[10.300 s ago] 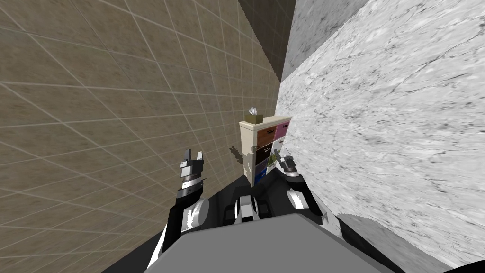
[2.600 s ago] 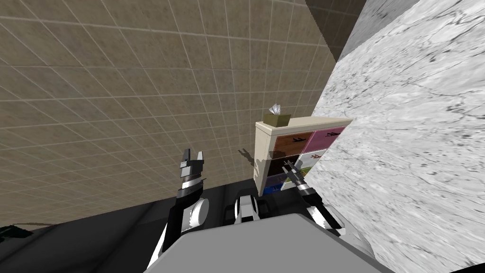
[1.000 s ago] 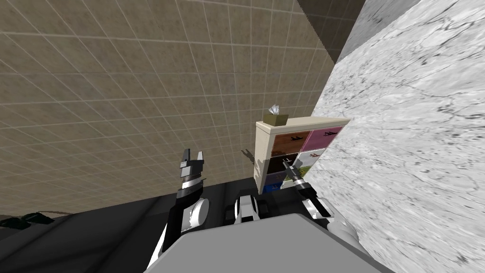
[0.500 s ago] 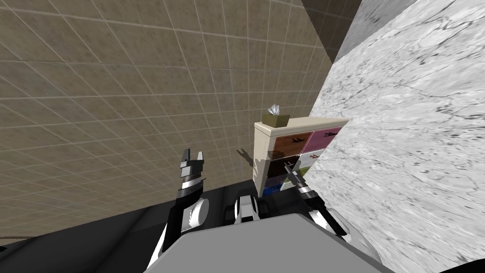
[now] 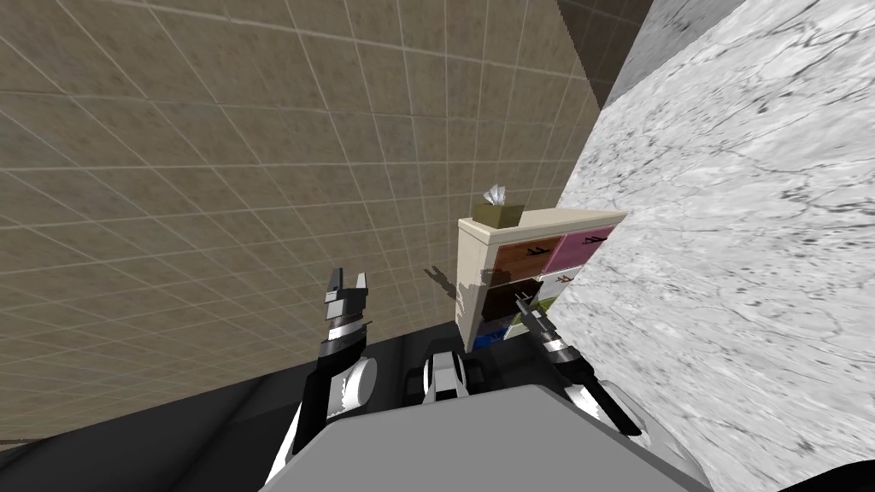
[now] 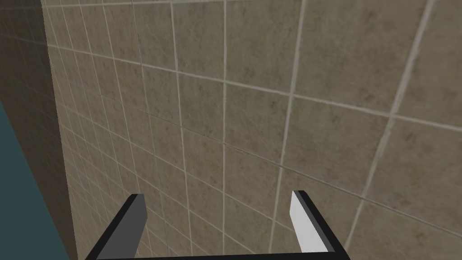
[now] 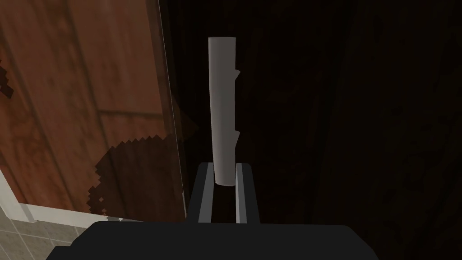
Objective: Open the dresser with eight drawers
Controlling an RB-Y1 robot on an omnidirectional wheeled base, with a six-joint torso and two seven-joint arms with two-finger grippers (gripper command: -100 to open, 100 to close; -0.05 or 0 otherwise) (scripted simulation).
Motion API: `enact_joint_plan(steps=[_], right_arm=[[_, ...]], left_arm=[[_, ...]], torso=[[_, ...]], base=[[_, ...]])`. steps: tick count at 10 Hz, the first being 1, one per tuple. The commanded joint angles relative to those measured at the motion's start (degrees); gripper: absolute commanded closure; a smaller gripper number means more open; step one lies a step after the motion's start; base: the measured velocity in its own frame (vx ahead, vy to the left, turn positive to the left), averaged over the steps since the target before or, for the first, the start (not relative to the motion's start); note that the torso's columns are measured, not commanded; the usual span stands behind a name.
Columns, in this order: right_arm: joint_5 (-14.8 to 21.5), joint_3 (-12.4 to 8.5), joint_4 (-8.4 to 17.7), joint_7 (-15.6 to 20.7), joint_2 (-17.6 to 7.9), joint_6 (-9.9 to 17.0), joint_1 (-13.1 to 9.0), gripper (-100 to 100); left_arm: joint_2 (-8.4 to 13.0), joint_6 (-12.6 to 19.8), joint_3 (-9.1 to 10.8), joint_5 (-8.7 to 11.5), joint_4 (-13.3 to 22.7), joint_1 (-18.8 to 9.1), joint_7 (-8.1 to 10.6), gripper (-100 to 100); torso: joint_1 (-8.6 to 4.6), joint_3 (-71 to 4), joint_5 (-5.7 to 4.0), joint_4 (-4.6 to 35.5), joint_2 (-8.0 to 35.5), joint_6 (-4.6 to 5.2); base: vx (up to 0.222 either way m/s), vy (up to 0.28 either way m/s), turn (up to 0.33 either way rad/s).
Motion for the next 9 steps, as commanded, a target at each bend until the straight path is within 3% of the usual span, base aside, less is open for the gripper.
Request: enact_joint_plan(steps=[1,6,7,9], right_arm=[[-0.25,-0.43,-1.21,-1.81,-1.33,0.61,0.45,100],[-0.44,-0.04,-1.8,-2.13,-1.94,-0.11,1.64,100],[-0.62,-0.81,-2.17,-3.6,-3.28,1.6,1.52,-100],[-1.07,-2.08,-3.44,-6.05,-5.58,3.39,1.25,-100]], left_arm=[[0.0,0.0,0.0,0.0,0.0,0.0,0.0,0],[0.0,0.0,0.0,0.0,0.0,0.0,0.0,0],[0.0,0.0,0.0,0.0,0.0,0.0,0.0,0],[0.0,0.0,0.0,0.0,0.0,0.02,0.0,0]], torso=[[0.14,-0.1,0.1,0.04,-0.15,-0.05],[0.22,-0.22,0.19,0.05,-0.28,-0.12],[0.26,-0.23,0.23,0.08,-0.29,-0.11],[0.24,-0.58,0.1,-0.23,-0.94,-0.11]], base=[[-0.188,0.025,-0.039],[-0.143,-0.012,-0.031],[-0.092,0.017,-0.011],[-0.02,0.063,-0.004]])
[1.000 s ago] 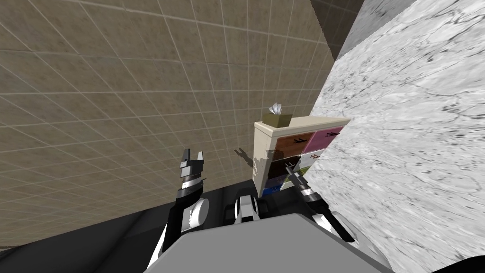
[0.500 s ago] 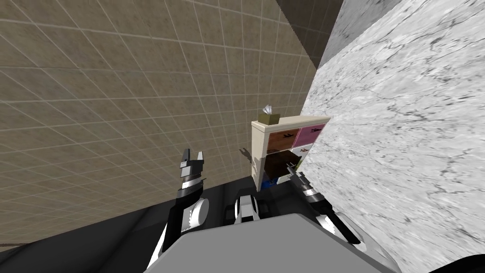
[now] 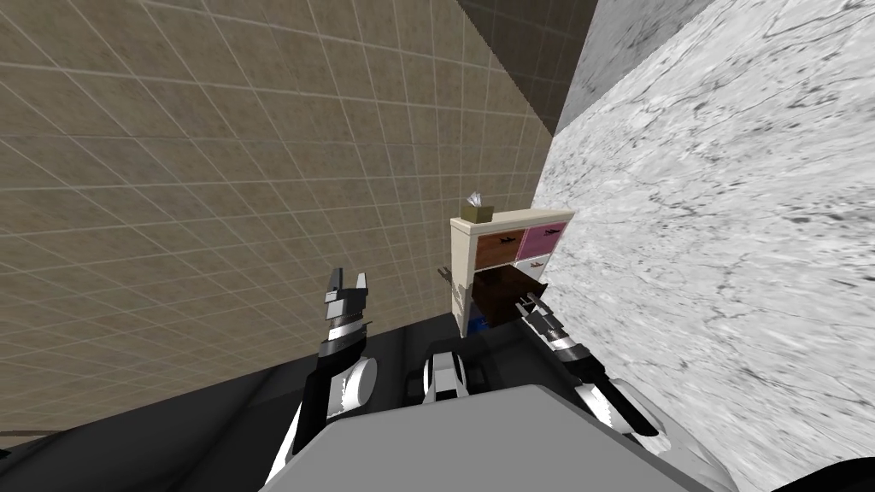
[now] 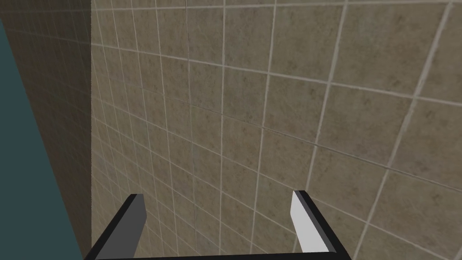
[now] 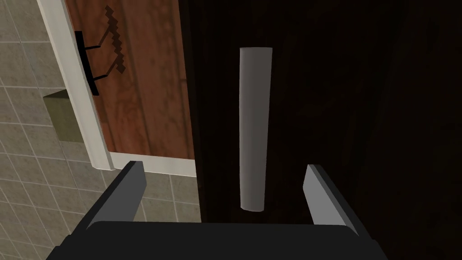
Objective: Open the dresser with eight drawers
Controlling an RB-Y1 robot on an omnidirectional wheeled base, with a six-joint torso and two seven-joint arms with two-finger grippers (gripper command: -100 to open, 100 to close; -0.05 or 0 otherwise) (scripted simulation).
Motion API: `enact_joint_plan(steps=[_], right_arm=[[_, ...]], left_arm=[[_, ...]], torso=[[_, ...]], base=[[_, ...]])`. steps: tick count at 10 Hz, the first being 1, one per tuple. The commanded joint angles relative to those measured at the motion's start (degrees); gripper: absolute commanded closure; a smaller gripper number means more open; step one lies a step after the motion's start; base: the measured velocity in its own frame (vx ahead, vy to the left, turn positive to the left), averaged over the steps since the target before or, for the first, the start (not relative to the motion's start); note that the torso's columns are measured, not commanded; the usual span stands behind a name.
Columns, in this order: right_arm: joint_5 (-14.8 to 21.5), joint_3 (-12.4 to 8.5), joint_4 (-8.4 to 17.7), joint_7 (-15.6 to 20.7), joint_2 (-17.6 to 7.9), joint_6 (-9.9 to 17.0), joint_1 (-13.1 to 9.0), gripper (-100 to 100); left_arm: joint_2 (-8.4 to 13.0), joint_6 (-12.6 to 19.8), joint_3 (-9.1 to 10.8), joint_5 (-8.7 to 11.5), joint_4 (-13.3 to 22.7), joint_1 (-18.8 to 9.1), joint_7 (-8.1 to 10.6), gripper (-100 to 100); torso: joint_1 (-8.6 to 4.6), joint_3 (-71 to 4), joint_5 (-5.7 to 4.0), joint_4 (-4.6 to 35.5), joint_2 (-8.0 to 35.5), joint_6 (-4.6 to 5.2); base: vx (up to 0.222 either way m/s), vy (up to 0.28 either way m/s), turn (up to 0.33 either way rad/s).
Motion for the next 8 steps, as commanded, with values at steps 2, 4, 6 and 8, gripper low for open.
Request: enact_joint_plan(steps=[2,4,6,8], right_arm=[[-0.69,-1.98,-1.9,-3.92,-3.54,2.84,-0.47,-100],[-1.14,-3.25,-3.16,-6.37,-5.84,4.63,-0.73,-100],[-0.87,-2.63,-2.41,-5.73,-5.07,4.39,-0.41,0],[-0.84,-2.55,-2.25,-5.71,-5.03,4.51,-0.31,0]], left_arm=[[0.0,0.0,0.0,0.0,0.0,0.0,0.0,0],[0.0,0.0,0.0,0.0,0.0,0.0,0.0,0],[0.01,0.0,0.01,0.0,0.0,0.0,0.0,0],[0.01,0.0,0.01,0.0,0.0,0.0,0.0,0]], torso=[[-0.13,0.09,-0.04,0.05,0.16,-0.03],[-0.27,0.23,-0.02,0.16,0.41,0.06],[-0.11,0.32,0.08,0.25,0.56,0.03],[-0.14,0.24,0.01,0.16,0.43,0.02]], base=[[-0.018,0.072,0.0],[-0.025,0.064,0.002],[-0.003,0.009,-0.002],[0.0,0.0,0.0]])
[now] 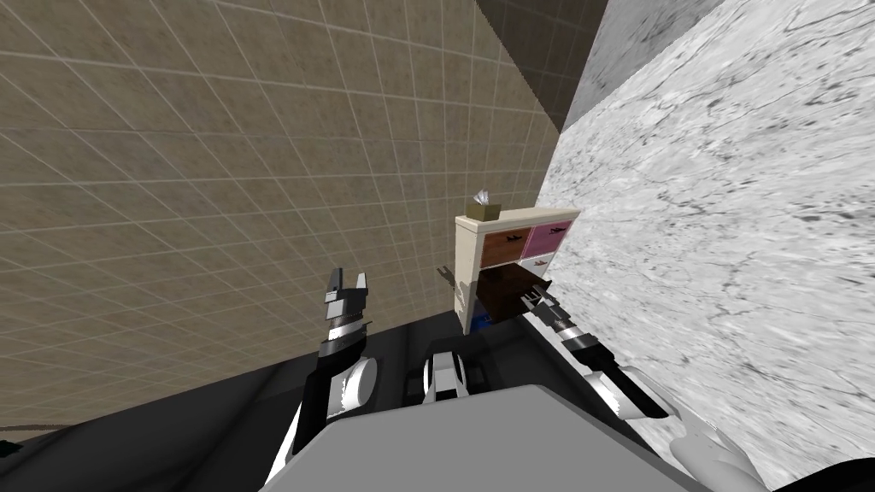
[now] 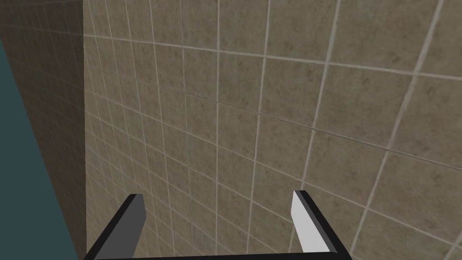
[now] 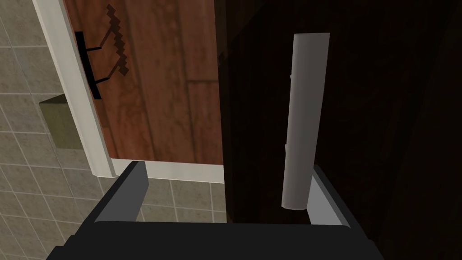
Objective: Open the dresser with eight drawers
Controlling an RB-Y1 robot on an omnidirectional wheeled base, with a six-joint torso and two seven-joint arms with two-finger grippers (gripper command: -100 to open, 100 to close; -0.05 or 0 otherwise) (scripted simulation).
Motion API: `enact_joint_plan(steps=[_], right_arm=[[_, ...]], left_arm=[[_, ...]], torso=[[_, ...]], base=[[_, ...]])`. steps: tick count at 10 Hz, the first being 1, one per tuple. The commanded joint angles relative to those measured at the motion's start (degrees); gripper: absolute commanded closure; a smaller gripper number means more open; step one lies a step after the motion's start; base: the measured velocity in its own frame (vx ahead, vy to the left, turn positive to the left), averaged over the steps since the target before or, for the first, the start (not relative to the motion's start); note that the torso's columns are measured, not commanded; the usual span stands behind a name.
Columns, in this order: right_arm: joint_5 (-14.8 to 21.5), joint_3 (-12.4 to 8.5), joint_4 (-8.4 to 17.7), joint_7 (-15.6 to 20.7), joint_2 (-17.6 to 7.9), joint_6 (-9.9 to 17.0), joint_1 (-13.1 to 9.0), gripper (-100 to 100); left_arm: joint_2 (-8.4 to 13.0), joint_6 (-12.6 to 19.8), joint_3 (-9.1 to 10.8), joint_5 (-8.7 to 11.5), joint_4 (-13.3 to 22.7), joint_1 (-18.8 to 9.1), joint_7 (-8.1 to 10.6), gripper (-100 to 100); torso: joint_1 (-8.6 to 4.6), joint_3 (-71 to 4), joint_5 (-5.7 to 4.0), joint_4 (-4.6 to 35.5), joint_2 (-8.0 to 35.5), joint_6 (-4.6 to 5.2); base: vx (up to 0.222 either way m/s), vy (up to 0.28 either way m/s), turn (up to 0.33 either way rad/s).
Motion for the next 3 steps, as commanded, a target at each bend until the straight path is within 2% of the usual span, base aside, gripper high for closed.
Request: enact_joint_plan(steps=[1,3], right_arm=[[0.01,0.02,0.04,0.0,0.01,0.05,0.03,0],[0.02,0.05,0.1,0.01,0.02,0.11,0.07,0]], left_arm=[[0.0,0.0,0.0,0.0,0.0,0.0,0.0,0],[0.0,0.0,0.0,0.0,0.0,0.0,0.0,0]], torso=[[-0.01,-0.02,-0.02,-0.03,-0.04,0.0],[-0.05,-0.03,-0.06,-0.06,-0.07,0.0]], base=[[0.0,0.0,0.0],[0.0,0.0,0.0]])
